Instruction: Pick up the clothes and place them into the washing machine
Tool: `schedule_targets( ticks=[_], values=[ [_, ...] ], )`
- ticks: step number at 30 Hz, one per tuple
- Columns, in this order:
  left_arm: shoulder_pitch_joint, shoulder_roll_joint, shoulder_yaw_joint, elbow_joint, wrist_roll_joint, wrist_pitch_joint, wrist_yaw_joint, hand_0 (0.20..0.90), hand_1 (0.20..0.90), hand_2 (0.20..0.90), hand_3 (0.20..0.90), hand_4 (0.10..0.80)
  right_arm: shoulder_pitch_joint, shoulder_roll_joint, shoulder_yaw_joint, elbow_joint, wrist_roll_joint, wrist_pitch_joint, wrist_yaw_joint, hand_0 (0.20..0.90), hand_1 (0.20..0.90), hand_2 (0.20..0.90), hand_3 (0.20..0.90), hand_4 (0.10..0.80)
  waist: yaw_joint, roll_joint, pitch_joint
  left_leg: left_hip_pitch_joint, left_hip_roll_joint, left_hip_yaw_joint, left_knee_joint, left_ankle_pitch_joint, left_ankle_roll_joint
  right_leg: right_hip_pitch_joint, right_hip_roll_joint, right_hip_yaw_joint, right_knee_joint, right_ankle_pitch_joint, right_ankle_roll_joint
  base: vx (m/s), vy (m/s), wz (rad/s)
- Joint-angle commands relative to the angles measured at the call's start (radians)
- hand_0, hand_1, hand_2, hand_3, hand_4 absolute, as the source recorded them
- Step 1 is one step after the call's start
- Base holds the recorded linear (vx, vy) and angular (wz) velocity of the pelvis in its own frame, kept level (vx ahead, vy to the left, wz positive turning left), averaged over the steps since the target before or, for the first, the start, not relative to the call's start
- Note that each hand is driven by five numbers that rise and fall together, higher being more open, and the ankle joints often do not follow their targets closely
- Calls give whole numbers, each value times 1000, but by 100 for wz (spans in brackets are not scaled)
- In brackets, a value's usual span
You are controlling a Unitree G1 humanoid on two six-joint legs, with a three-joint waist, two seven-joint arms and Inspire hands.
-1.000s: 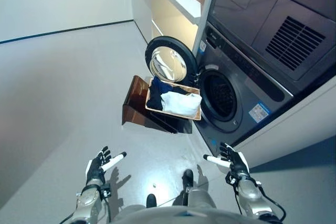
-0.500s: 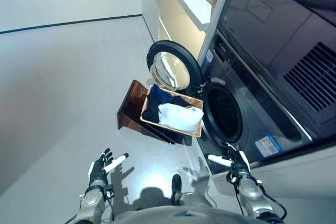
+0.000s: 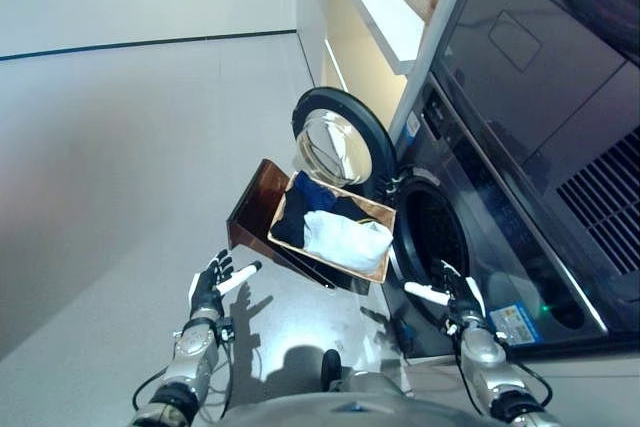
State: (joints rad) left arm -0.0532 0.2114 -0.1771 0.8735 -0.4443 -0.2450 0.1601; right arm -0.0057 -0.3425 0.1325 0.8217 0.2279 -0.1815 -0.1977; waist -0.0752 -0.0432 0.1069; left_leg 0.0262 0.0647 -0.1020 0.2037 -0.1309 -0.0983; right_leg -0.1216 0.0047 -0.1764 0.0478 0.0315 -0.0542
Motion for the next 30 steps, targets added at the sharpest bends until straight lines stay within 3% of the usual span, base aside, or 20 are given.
schedule_targets(
  ticks=[1,4,6,11,15,18,21,25,26,30],
  values=[
    [-62,46,-4,-32,-10,-75,21,900,900,900,900,800,-68,-56,-18,-15,36,-94,-54,900,900,900,900,800,16,-45,-1,-89,-4,62,-149,112,52,-33,-32,69,69,-35,109,3,3,-24],
    [-72,50,-7,-23,-15,-76,23,900,900,900,900,800,-78,-52,-17,2,38,-95,-69,900,900,900,900,800,24,-27,23,-152,21,80,-221,209,39,-11,-24,83,84,-45,103,57,76,-13],
    [-77,48,-9,-11,-21,-78,24,900,900,900,900,800,-85,-51,-17,17,41,-94,-79,900,900,900,900,800,30,-12,32,-174,24,80,-283,239,30,22,-20,93,76,-58,103,139,137,-17],
    [-64,37,-9,-10,-33,-83,24,900,900,900,900,800,-92,-49,-13,20,39,-91,-82,900,900,900,900,800,51,22,28,-204,12,15,-291,283,10,104,-18,151,63,-95,115,224,223,-42],
    [-74,46,-11,-5,-26,-85,32,900,900,900,900,800,-115,-34,-14,50,39,-78,-79,900,900,900,900,800,57,29,5,-194,-32,56,-231,234,57,143,-88,180,87,-110,152,255,333,-31],
    [-80,69,7,5,-27,-89,37,900,900,900,900,800,-147,-8,7,83,43,-73,-72,900,900,900,900,800,72,21,1,-189,-54,99,-204,205,86,122,-125,198,105,-70,173,171,252,-40],
    [-116,88,-4,9,-12,-94,55,900,900,900,900,800,-181,14,28,70,57,-73,-77,900,900,900,900,800,70,19,2,-202,-68,114,-196,193,100,92,-146,208,110,-13,185,86,194,-17],
    [-110,86,-15,19,7,-92,56,900,900,900,900,800,-177,20,35,68,50,-69,-71,900,900,900,900,800,67,12,2,-198,-88,118,-195,171,118,100,-166,202,90,22,195,116,165,-18],
    [-105,79,-18,28,2,-89,49,900,900,900,900,800,-179,19,42,64,36,-64,-72,900,900,900,900,800,65,8,0,-192,-100,122,-196,161,127,99,-177,211,86,69,204,101,129,-16],
    [-94,70,-27,27,13,-82,37,900,900,900,900,800,-167,17,31,45,38,-62,-70,900,900,900,900,800,58,11,-1,-181,-124,119,-188,139,145,90,-191,229,118,113,208,104,159,-7]
  ],
)
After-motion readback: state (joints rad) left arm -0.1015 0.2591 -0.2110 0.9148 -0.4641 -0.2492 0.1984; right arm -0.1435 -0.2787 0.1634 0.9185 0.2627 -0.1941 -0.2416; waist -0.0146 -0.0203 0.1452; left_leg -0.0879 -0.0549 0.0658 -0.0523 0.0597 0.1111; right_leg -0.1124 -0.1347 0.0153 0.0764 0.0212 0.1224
